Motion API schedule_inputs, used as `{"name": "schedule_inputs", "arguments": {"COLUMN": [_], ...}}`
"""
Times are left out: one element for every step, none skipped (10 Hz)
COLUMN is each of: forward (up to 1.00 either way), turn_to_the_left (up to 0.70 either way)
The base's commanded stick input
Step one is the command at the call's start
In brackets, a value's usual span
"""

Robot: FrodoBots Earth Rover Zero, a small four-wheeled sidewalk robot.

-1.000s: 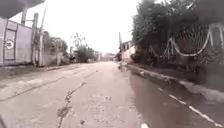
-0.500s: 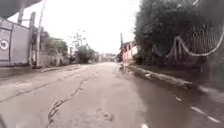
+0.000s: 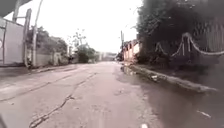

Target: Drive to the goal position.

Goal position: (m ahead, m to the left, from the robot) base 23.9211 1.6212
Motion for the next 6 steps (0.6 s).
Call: {"name": "schedule_inputs", "arguments": {"forward": [1.00,1.00,1.00,1.00,1.00,1.00], "turn_to_the_left": [0.00,0.00,0.00,0.00,0.00,0.00]}}
